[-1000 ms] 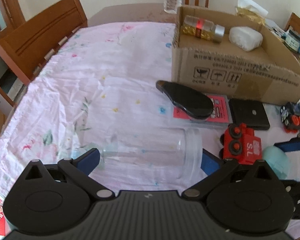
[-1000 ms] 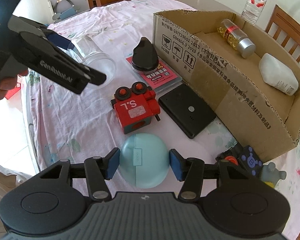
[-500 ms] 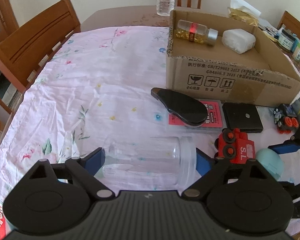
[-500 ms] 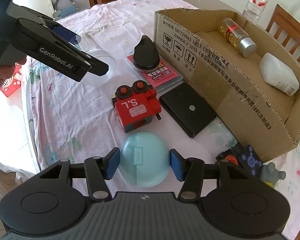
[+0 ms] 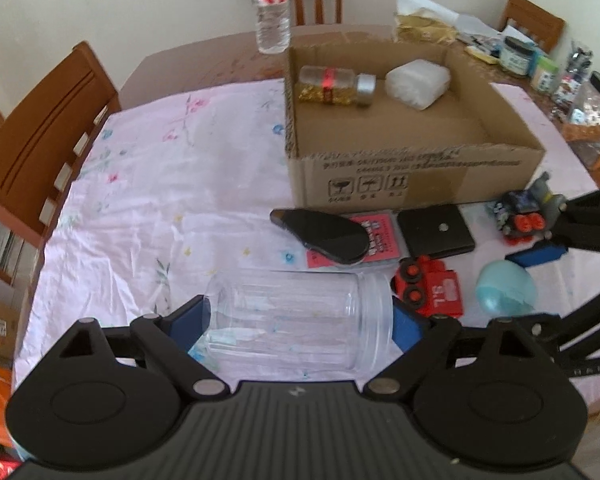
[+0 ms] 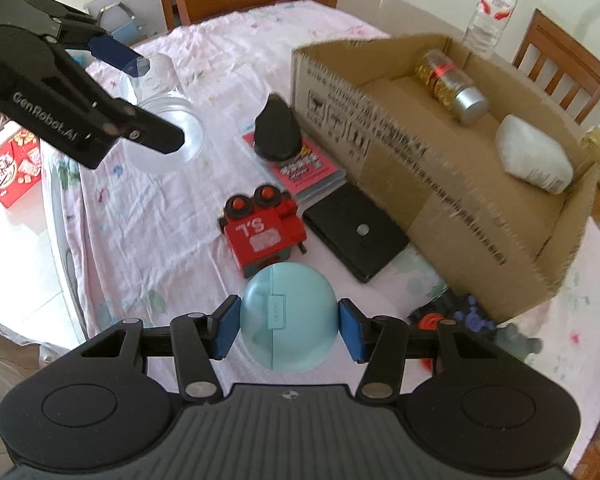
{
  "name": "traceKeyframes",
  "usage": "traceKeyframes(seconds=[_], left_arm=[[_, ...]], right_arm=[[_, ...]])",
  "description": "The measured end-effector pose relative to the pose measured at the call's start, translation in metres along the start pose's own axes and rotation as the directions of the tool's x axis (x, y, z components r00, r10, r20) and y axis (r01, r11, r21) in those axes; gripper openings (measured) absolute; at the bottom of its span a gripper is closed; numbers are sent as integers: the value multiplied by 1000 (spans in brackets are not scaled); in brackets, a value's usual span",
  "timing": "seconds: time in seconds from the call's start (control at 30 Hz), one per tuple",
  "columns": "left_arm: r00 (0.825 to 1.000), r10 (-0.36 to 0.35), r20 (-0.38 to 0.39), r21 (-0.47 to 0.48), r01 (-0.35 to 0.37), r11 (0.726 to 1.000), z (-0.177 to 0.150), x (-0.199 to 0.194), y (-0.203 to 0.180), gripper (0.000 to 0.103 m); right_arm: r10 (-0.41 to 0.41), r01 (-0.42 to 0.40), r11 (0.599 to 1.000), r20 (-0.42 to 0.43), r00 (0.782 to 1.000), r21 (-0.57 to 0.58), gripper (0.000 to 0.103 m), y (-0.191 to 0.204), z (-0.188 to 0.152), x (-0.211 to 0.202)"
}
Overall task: Organize rigid objects
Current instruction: 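Carry blue case into box with right gripper while left gripper carries clear jar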
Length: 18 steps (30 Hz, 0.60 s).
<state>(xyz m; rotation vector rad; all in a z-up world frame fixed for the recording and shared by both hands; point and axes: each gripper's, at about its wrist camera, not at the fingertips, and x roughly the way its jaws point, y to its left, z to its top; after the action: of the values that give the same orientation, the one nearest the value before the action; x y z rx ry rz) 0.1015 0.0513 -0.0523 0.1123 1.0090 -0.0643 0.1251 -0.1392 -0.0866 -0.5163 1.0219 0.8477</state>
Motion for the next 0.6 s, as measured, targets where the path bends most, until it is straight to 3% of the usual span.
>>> traceKeyframes(seconds=[0.4,0.6], left_arm=[[996,-38,75,40,35,999,26,-23,1,91],[995,-25,95,29,22,999,35,-24,-1,91]], right_arm=[[-95,86,994,150,984,67,58,-44,38,-69],[-148,129,985,182,972,112,58,-83,56,-69]])
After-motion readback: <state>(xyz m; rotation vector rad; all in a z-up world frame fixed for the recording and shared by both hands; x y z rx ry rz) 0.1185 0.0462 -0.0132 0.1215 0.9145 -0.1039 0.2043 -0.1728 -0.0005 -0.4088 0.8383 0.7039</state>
